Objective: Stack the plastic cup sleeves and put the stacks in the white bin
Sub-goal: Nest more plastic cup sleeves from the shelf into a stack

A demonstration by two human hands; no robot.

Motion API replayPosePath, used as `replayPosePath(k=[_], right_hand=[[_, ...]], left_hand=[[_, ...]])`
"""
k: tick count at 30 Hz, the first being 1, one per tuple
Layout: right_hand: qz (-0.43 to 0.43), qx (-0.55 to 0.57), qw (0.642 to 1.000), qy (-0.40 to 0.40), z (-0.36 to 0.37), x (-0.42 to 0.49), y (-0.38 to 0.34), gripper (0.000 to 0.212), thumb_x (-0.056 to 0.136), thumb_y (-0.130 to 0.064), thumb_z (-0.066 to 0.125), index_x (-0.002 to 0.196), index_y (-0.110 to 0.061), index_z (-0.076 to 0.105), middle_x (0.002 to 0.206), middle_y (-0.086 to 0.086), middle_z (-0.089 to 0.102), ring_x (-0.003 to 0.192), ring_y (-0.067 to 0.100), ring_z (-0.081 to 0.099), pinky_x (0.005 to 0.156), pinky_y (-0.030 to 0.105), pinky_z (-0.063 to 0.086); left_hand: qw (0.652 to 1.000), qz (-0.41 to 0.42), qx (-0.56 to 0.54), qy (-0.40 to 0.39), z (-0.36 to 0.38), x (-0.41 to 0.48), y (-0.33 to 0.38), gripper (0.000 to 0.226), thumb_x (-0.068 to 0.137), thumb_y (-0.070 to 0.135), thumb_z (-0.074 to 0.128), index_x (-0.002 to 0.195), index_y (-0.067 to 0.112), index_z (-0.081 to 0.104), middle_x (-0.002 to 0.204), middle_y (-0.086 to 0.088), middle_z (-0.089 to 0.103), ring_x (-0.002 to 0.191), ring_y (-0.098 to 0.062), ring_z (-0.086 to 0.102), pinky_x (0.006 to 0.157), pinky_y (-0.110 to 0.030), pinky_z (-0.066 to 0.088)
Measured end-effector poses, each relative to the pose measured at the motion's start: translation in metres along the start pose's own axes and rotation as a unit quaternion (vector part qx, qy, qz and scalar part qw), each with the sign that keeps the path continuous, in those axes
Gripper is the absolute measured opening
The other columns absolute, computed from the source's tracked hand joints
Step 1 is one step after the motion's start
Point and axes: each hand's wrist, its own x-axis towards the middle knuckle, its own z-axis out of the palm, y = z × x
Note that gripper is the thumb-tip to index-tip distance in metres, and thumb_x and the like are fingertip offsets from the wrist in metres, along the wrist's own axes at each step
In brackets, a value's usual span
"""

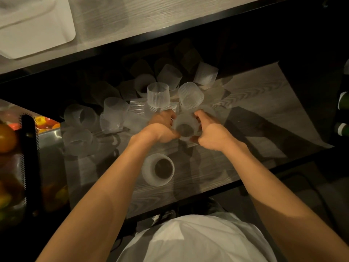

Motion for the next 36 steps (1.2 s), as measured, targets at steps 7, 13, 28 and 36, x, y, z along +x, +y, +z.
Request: replayPosePath(k=[7,13,28,36], right_hand=[[-0.005,-0.09,0.996,0.014,0.023,-0.007,0.0,0.073,0.081,-0.018,0.078,0.142,-0.012,0.039,0.139,0.013,0.048,0.122,0.038,0.056,0.1,0.049,0.05],[-0.015,0.0,0.998,0.065,0.01,-0.019,0.0,0.078,0.076,-0.024,0.085,0.14,-0.016,0.042,0.133,0.008,0.056,0.119,0.029,0.059,0.098,0.04,0.052],[0.0,-0.004,0.999,0.054,0.019,-0.02,0.006,0.077,0.079,-0.025,0.082,0.145,-0.015,0.043,0.14,0.011,0.053,0.127,0.03,0.054,0.104,0.039,0.048],[0.054,-0.032,0.998,0.013,0.035,-0.018,0.006,0.078,0.081,-0.019,0.072,0.147,-0.025,0.03,0.131,0.011,0.055,0.115,0.036,0.061,0.083,0.038,0.051]], left_hand=[[0.992,0.003,0.127,0.0,0.017,-0.003,0.002,0.053,0.08,0.037,0.075,0.125,0.017,0.056,0.122,-0.007,0.06,0.111,-0.028,0.059,0.093,-0.04,0.053],[0.995,0.013,0.098,-0.014,-0.003,-0.01,0.017,0.054,0.081,0.045,0.072,0.124,0.02,0.052,0.117,-0.003,0.059,0.105,-0.025,0.059,0.082,-0.035,0.052],[0.991,-0.055,0.113,-0.054,0.002,-0.011,0.032,0.058,0.091,0.032,0.062,0.142,0.012,0.043,0.133,-0.011,0.058,0.121,-0.03,0.056,0.095,-0.037,0.048],[0.986,-0.059,0.128,-0.085,0.011,-0.015,0.037,0.045,0.091,0.024,0.059,0.133,0.009,0.05,0.117,-0.009,0.062,0.102,-0.026,0.062,0.08,-0.033,0.05]])
